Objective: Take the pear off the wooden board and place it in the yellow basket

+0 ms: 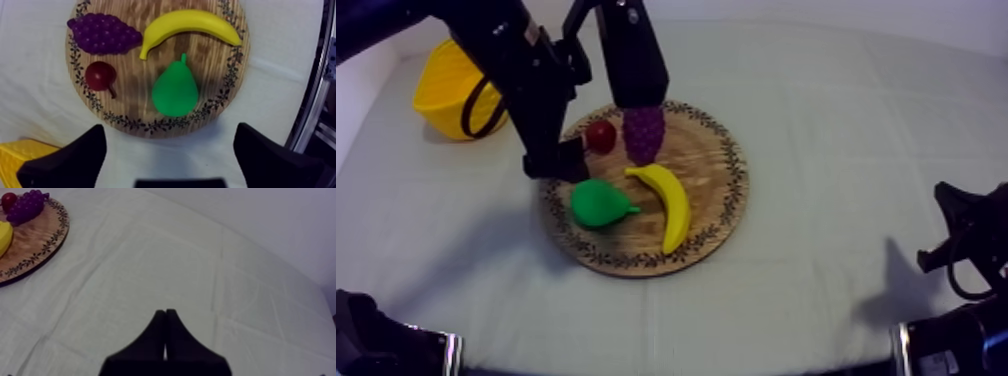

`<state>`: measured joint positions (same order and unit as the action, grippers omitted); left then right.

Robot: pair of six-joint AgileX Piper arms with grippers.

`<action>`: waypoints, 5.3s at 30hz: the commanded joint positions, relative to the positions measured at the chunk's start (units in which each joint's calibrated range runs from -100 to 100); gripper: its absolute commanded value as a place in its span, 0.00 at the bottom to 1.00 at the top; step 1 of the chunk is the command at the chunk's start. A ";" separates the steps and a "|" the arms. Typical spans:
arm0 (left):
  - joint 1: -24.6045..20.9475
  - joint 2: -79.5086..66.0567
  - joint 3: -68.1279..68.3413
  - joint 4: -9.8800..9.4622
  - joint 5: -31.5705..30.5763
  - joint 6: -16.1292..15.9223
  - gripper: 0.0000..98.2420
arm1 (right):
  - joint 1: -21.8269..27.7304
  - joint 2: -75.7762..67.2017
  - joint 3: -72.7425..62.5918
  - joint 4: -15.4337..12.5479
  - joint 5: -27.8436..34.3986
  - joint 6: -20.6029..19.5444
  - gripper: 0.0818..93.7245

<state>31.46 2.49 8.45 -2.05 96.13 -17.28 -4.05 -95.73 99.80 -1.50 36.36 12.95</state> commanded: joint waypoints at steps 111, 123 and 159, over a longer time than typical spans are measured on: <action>-0.04 0.98 3.46 -2.97 -2.52 3.95 0.50 | -0.16 -0.03 -0.02 0.01 0.02 0.02 0.00; 1.34 -3.51 -2.09 -3.01 3.40 4.55 0.50 | -0.23 -0.03 -0.02 0.01 0.02 0.02 0.00; -0.92 -5.94 -0.36 5.87 3.18 33.39 0.50 | -0.24 -0.03 -0.02 0.01 0.02 0.02 0.00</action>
<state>30.55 -3.42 8.16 3.79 99.26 14.18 -4.26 -95.73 99.80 -1.50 36.36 12.97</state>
